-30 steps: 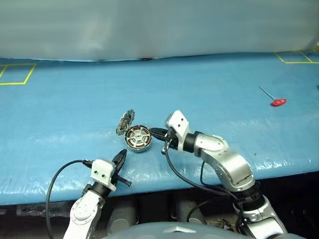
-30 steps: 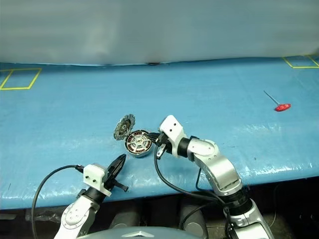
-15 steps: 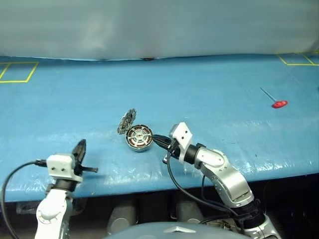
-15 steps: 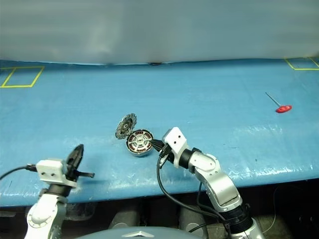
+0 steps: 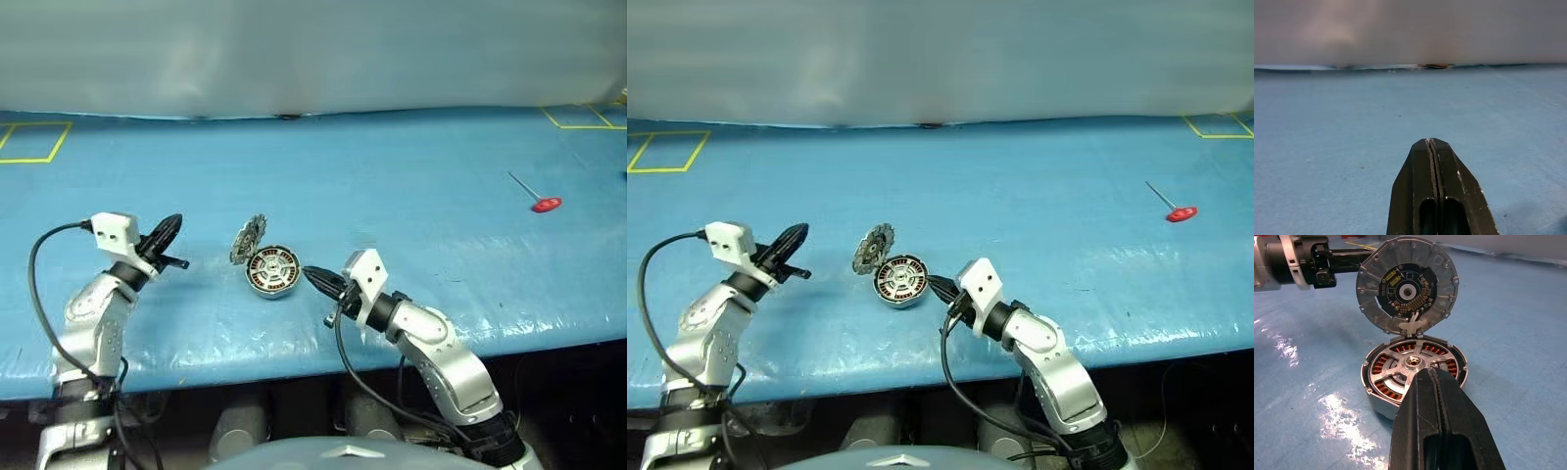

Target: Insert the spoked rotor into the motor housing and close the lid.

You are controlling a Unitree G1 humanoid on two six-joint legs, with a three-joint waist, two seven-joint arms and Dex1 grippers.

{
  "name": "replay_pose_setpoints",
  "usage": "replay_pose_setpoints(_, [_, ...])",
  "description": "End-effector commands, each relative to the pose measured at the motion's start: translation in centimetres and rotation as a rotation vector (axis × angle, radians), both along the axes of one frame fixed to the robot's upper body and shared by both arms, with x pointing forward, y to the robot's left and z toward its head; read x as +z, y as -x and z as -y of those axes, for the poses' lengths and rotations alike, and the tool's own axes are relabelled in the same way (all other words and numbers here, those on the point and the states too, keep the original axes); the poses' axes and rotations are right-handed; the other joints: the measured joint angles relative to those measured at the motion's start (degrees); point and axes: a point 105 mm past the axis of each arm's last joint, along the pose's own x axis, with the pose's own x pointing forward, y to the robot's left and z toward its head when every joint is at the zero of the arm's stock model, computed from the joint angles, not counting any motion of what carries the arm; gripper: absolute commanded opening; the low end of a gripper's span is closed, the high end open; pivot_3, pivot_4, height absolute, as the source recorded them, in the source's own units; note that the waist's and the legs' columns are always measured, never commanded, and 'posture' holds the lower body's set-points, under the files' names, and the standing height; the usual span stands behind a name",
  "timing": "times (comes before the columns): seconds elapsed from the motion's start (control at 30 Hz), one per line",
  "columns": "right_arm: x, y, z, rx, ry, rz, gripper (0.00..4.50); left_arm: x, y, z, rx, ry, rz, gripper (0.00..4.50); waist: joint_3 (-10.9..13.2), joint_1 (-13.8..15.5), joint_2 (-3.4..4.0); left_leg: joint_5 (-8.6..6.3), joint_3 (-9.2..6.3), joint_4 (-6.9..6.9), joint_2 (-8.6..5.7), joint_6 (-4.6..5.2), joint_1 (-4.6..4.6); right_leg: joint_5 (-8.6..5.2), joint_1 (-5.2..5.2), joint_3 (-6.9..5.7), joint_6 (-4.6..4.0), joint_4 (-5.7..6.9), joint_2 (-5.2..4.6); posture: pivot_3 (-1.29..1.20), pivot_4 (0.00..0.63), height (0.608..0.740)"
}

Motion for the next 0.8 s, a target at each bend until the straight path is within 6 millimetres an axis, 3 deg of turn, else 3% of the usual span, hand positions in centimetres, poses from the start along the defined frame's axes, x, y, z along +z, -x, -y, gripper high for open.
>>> replay_pose_setpoints(0.03, [0.8, -0.3, 0.6, -0.052, -0.07, 0.041, 0.02, 0.4, -0.8, 1.7, -0.122, -0.013, -0.01, 0.0, 0.0, 0.0, -0.01, 0.02, 0.01, 0.0, 0.0, -0.03, 0.0, 0.0, 0.0, 0.01, 0.0, 0.0, 0.0, 0.0, 0.15, 0.74])
replay_pose_setpoints(0.37, [-1.8, -1.1, 1.1, -0.144, -0.09, 0.034, 0.02, 1.2, -1.9, 5.2, -0.336, -0.07, -0.015, 0.0, 0.0, -0.1, -0.01, 0.09, 0.02, 0.0, 0.03, -0.15, 0.01, 0.02, -0.03, 0.09, -0.03, 0.02, 0.06, 0.0, 0.15, 0.74])
replay_pose_setpoints(0.8, [-3.7, -1.0, 1.1, -0.142, -0.031, -0.008, 0.02, 2.3, 0.2, 6.4, -0.518, -0.075, -0.014, 0.0, 0.0, 0.0, 0.0, 0.08, 0.02, -0.01, 0.06, -0.13, 0.0, 0.01, -0.05, 0.14, -0.07, 0.04, 0.06, 0.0, 0.15, 0.74])
